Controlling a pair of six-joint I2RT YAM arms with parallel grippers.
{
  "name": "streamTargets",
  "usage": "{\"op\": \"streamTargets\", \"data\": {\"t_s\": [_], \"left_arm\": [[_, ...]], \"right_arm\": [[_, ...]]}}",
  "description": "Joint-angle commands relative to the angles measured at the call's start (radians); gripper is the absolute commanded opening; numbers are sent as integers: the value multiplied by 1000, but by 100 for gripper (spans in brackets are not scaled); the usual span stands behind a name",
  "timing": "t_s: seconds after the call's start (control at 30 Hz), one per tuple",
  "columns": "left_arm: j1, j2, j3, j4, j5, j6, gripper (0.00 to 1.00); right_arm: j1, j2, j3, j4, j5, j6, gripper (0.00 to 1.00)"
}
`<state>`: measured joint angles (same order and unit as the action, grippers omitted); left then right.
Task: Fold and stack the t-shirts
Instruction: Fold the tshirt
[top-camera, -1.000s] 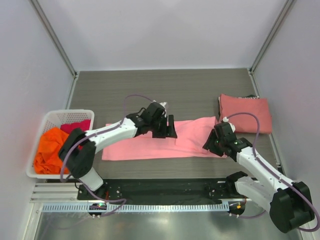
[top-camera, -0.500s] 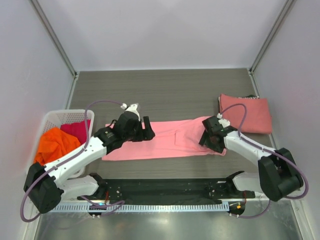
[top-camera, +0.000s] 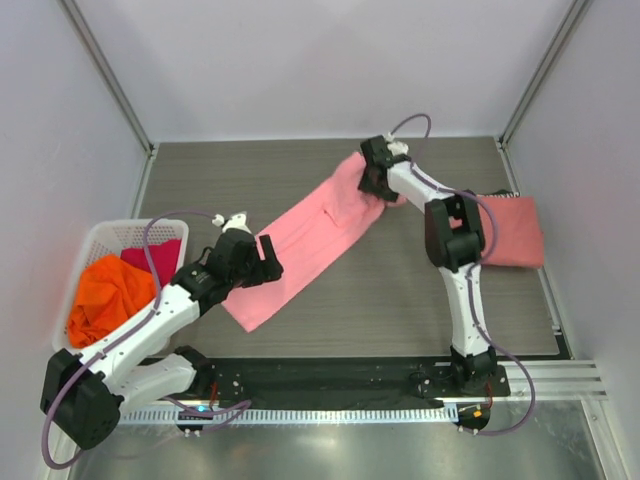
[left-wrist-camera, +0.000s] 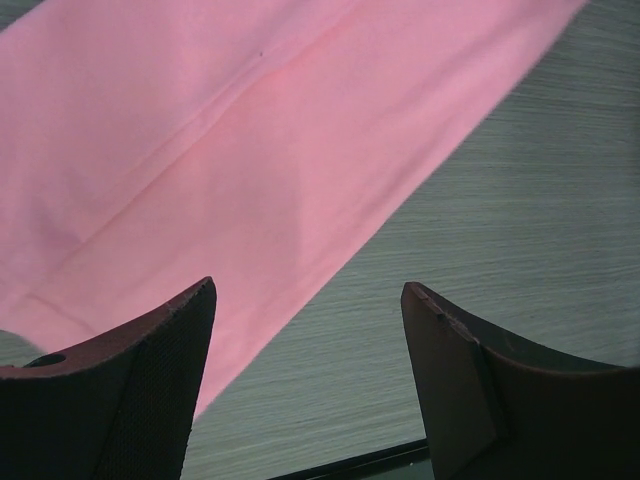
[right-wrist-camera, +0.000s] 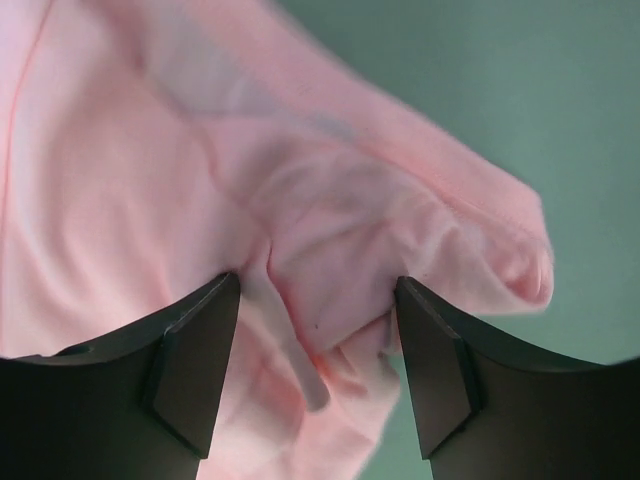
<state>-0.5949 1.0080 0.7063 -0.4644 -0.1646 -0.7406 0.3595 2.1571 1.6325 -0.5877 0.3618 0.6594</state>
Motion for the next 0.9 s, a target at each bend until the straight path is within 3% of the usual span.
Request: {"op": "streamTargets", "data": {"t_s": [0.0, 0.03, 0.07, 0.1, 0.13, 0.2, 0.23, 0.27, 0.5, 0.57, 0.7, 0.87], "left_arm": [[3, -8, -4, 10, 0, 35, 76], [1, -3, -2, 12, 14, 59, 76], [1, 6, -1, 9, 32, 70, 76], [-2, 9, -1, 6, 39, 79, 76], [-11, 9, -2, 0, 37, 87, 76], [-37, 12, -7, 0, 4, 86, 76], [-75, 18, -7, 0, -12, 80, 76], [-95, 27, -4, 7, -21, 79, 76], [-327, 207, 96, -48, -165, 99, 66], [-373, 279, 120, -60, -182, 106, 59], [-384, 375, 128, -62, -158, 144, 56], [-385, 463, 137, -83, -186, 126, 53]], "right_arm": [[-39, 296, 504, -85, 8, -63, 70], [-56, 437, 799, -136, -56, -81, 72], [-57, 472, 902, -191, -88, -84, 74], [-60, 478, 953, -193, -110, -86, 85], [-57, 410, 907, -173, -130, -96, 90], [-57, 280, 712, 32, -180, -118, 92], [-57, 159, 493, 178, -223, -129, 93], [-59, 100, 399, 225, -228, -132, 94], [-111, -169, -85, 348, -348, -156, 93], [-119, -239, -173, 416, -429, -152, 93], [-119, -299, -325, 505, -484, -130, 93], [-119, -292, -345, 532, -514, -113, 92]]}}
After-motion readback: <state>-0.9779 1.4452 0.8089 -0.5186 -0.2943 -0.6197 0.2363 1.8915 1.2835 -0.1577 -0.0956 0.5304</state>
